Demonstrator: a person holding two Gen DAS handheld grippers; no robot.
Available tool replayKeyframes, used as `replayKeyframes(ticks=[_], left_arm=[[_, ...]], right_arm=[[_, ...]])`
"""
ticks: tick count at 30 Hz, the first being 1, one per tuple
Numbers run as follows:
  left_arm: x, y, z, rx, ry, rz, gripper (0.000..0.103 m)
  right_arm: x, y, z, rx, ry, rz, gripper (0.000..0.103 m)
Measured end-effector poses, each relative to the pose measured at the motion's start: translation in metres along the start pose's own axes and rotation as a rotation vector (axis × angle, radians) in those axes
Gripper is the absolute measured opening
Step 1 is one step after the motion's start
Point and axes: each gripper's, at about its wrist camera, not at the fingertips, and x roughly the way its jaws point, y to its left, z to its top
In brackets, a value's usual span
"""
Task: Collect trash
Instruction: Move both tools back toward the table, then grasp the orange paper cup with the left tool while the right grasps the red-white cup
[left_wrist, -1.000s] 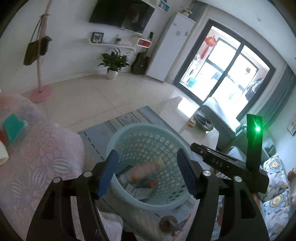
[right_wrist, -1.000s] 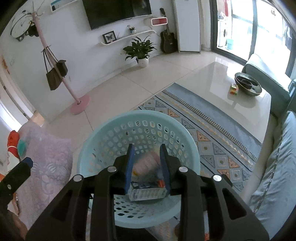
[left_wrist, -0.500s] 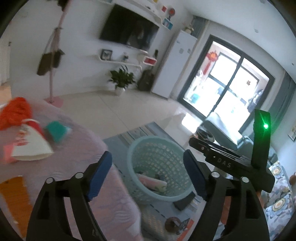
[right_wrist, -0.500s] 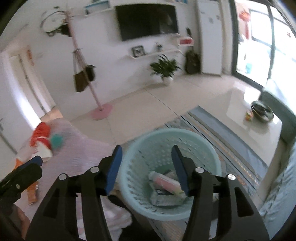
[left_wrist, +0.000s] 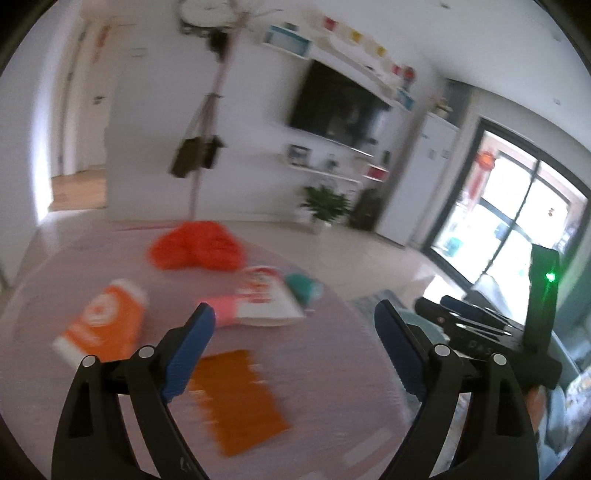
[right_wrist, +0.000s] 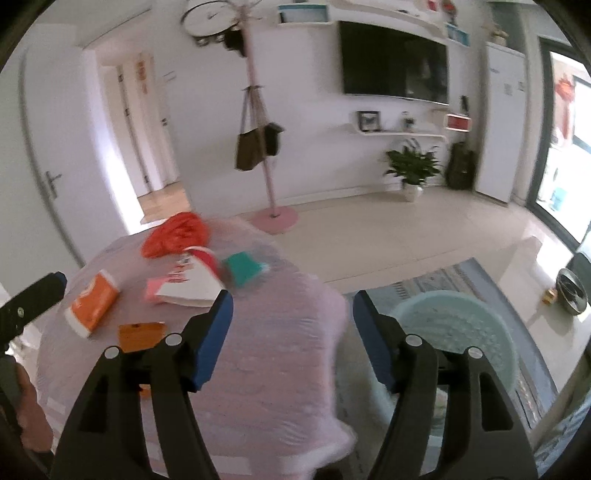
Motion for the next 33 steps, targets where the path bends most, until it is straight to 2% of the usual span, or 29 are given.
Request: replayKeyframes(ticks=[5,11,17,23,26,33], left_arm=[[-0.02,0.063,-0.001,-0.078,0.0,0.095,0.086],[-0.015,0.131,-0.011,-0.127,0.06,0.216,0.086],[0.006,0.18,-0.018,-0.205,0.105,0.228,0.086],[0.024,0.194,-0.029,-0.266,0.14,0.2,0.086],[0.031,0.196,-0.035,-0.291,0.162,0.153,0.087],[0.039,0.177,-0.038,-0.232,0.201,0.158,0.085]], right_arm=[[0.023,0.028,0.003,0.0,0.038,0.068,0.065],[0.052,0.049,0.008,0.02,0.09,0.126,0.065],[0.09,0.063,0.017,0.032,0.129,0.149,0.065],[0.136,0.065,0.024,0.067,0.202,0.161,0.065],[0.154,0.068,0.024,0.056,0.231,0.153,0.065],[0.169,0.075,0.024,0.081,0.238,0.217,0.072]])
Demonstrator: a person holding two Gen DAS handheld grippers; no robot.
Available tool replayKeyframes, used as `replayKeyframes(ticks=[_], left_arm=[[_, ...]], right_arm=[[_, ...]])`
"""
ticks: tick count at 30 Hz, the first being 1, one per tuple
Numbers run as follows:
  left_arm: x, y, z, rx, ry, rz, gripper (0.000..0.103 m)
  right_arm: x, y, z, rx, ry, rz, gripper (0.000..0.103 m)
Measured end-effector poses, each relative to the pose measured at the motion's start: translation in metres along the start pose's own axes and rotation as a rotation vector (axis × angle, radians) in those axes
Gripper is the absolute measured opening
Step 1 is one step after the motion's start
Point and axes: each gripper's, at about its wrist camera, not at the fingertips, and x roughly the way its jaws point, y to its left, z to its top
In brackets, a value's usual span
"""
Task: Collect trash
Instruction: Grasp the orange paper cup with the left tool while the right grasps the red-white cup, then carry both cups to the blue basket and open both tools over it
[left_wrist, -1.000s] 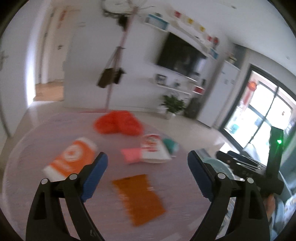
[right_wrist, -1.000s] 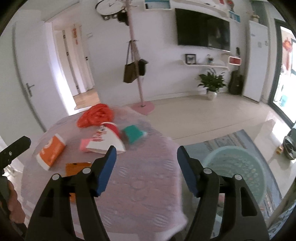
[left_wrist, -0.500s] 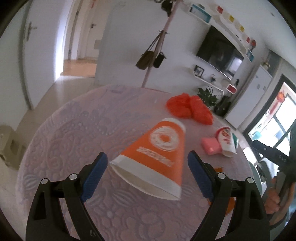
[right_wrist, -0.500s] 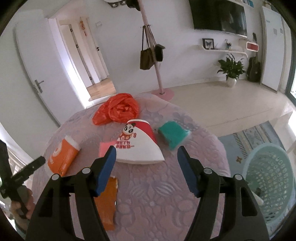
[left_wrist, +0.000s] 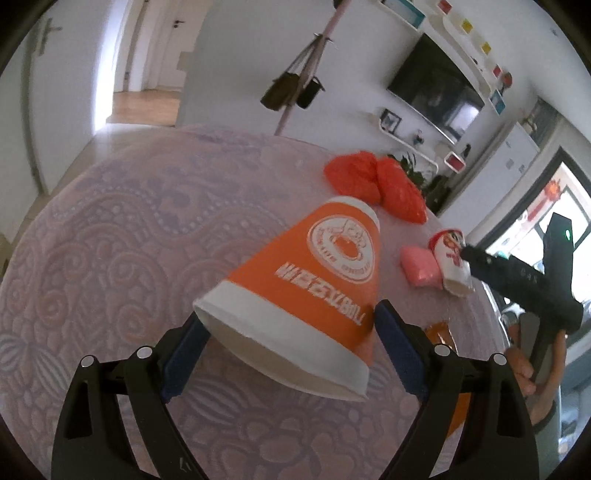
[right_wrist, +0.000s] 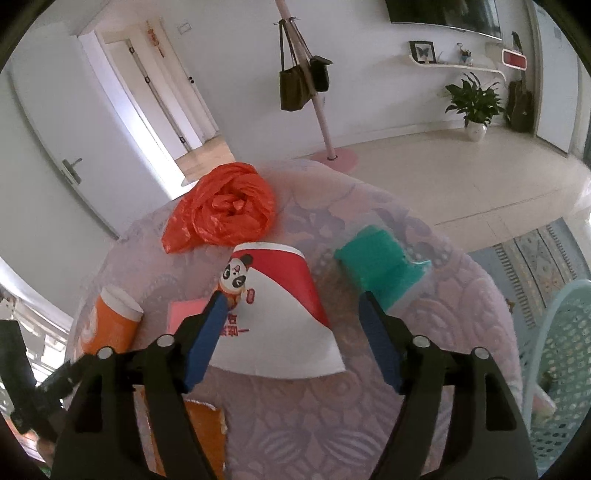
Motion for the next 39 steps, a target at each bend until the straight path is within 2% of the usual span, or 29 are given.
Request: replayKeyframes(ticks=[3,8,15,18,21,25,31,36,39], left_arm=[[0.003,-0.012,-0.003,0.039,0.012,0.002,0.081],[0.001,-0.027,-0.01,0.112,-0.011,0.052,0.077],[-0.012,-0.045,-0.017,0.197,-0.101,0.071,0.061],[-0.019,-0.05,-0.02,0.228,-0.143,0.065,0.054],[-0.024,-0.049,-0.018,0.22,-0.169,0.046,0.047],[-0.031,-0.047,-0.018,0.209,-0.205,0.015,0.038],[-0.036,-0.051,-0.019,0.22,-0.216,-0.029,0.033],[-0.055,-0.06,-0.021,0.22,-0.259,-0.066,0.026],[-0.064,-0.07,-0.02,0.232,-0.274,-0.09,0.025]], right_arm=[[0.007,0.004,-0.002,-0.006,0.025,0.028,0.072],[0.01,0.011,-0.005,-0.034,0.018,0.007,0.076],[0.018,0.014,-0.006,-0.019,0.035,-0.017,0.08],[0.017,0.021,-0.007,-0.054,0.027,-0.051,0.078],[0.009,0.033,-0.012,-0.124,-0.02,-0.141,0.076],[-0.003,0.051,-0.022,-0.2,-0.078,-0.176,0.075],[-0.039,0.06,-0.022,-0.224,-0.168,-0.155,0.075],[-0.074,0.052,-0.022,-0.198,-0.22,-0.138,0.075],[-0.093,0.044,-0.024,-0.182,-0.25,-0.134,0.075]])
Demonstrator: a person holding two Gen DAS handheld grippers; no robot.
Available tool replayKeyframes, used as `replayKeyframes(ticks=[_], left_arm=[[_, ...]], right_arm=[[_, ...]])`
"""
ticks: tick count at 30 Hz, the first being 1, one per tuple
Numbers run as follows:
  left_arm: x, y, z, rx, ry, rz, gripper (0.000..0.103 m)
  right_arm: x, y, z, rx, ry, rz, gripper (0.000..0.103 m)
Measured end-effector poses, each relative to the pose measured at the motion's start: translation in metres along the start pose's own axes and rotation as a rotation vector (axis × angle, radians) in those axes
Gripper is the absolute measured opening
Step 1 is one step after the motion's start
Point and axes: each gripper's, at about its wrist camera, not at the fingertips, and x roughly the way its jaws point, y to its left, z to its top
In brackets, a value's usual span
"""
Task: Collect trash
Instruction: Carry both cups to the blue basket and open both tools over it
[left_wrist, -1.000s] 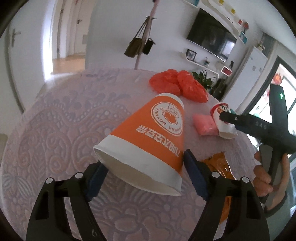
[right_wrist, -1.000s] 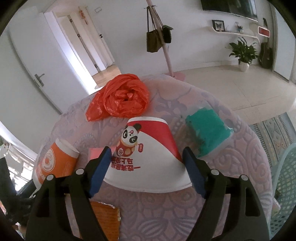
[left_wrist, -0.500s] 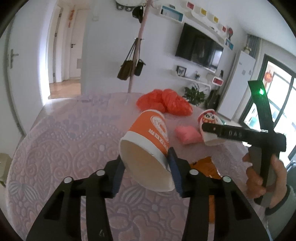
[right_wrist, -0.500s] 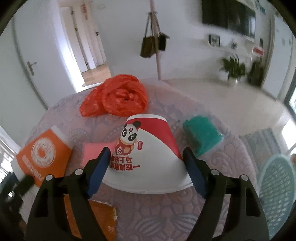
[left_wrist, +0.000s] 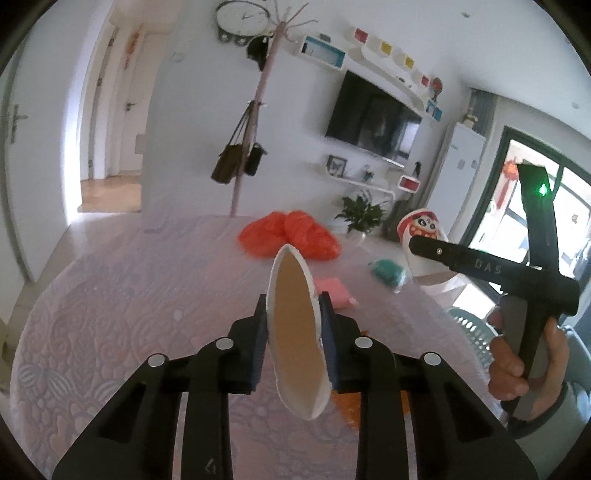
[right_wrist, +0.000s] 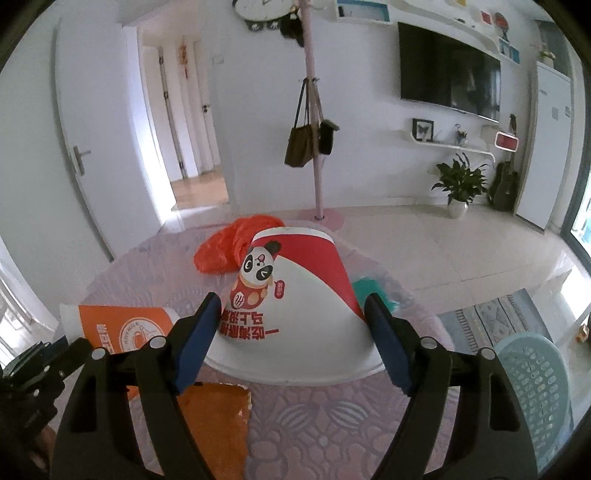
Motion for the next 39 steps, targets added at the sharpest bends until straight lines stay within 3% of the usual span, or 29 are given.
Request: replayKeyframes(ticks=[10,15,21,31,39], left_arm=[[-0.011,-0.051,0.019,0.069,-0.04,-0.06,0.025],[-0.008,-0.099,0.032,0.139,-0.071,-0.125,0.025],[0.018,-0.159,0.036,0.202,-0.055,-0.218,0.025],[0.1,-0.252,0.005,0.205,0.116,-0.384,0.025],[0.157,-0.294,-0.02,0.228,0.244,-0.416,0.025]], right_arm=[[-0.054,-0.052,-0.005,0.086,-0.07,-0.061,0.075],[-0.084,-0.094,-0.009,0.146,-0.105,-0.122,0.076],[-0.104,-0.16,-0.022,0.252,-0.105,-0.199,0.076],[-0.101,-0.251,-0.071,0.388,-0.019,-0.344,0.076],[-0.085,-0.308,-0.111,0.501,0.095,-0.408,0.077]])
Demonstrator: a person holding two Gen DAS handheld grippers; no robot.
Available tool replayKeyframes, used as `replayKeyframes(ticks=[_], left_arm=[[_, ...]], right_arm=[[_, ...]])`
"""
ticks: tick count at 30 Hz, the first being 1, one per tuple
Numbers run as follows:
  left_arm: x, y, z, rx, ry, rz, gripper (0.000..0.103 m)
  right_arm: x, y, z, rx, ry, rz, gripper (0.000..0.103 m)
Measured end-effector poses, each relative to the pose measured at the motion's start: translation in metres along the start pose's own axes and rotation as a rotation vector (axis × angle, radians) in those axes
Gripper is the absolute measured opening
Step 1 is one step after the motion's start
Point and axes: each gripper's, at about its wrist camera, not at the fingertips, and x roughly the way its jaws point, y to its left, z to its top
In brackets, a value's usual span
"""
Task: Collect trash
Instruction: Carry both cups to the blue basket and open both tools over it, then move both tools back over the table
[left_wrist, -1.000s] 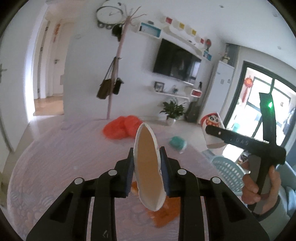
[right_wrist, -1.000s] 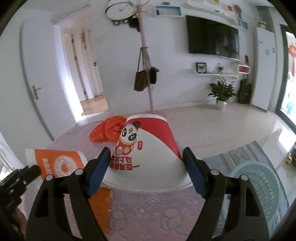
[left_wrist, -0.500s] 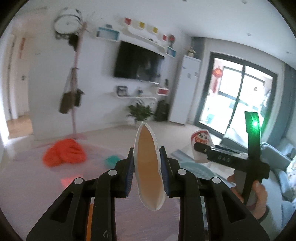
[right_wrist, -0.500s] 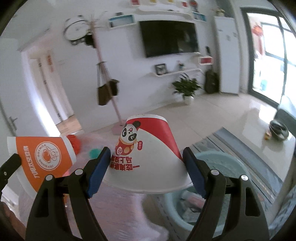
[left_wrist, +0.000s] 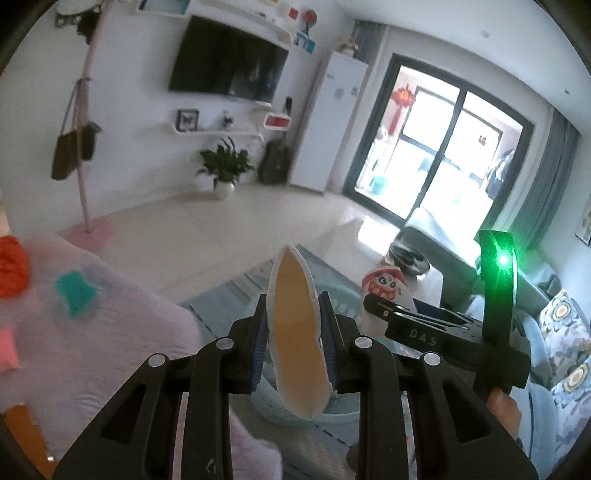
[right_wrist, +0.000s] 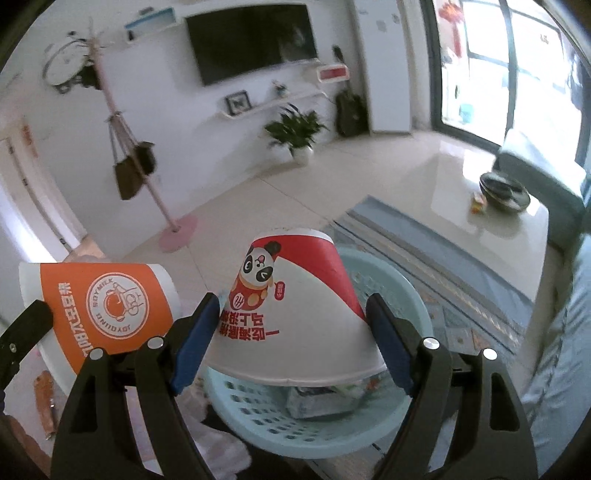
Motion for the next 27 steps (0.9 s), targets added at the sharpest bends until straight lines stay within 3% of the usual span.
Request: replayKeyframes(ticks=[5,7,8,14,17,27], left_arm=[[0.031,-0.004,-0.005,-0.014,0.059,-0.015,0.03],[0.038,-0.008,-0.003,-0.016,0.074,-0.026,0.041],[0.041,-0.009,-0.004,-0.018,0.078,-0.028,0.041],[0.035,-0.004,-0.009,-0.025,0.079,-0.015,0.047],[0.027,-0.001,-0.009,-0.038,0.061,-0.009,0.056],[0.004,0.015,-0.012,-0.084,0.017,0.014,0.062]], right_arm=[[0.022,-0.019,-0.006,0.044,0.064,-0.028,0.079],[0.027,-0.025,-0.006,0.06,0.081,-0.021,0.079],[0.028,-0.028,-0.005,0.069,0.089,-0.013,0.079],[0.03,-0.041,-0.004,0.098,0.094,0.004,0.079],[0.028,-0.035,-0.007,0.094,0.099,0.016,0.079],[0.01,0.001,-0.014,0.008,0.076,0.05,0.079]])
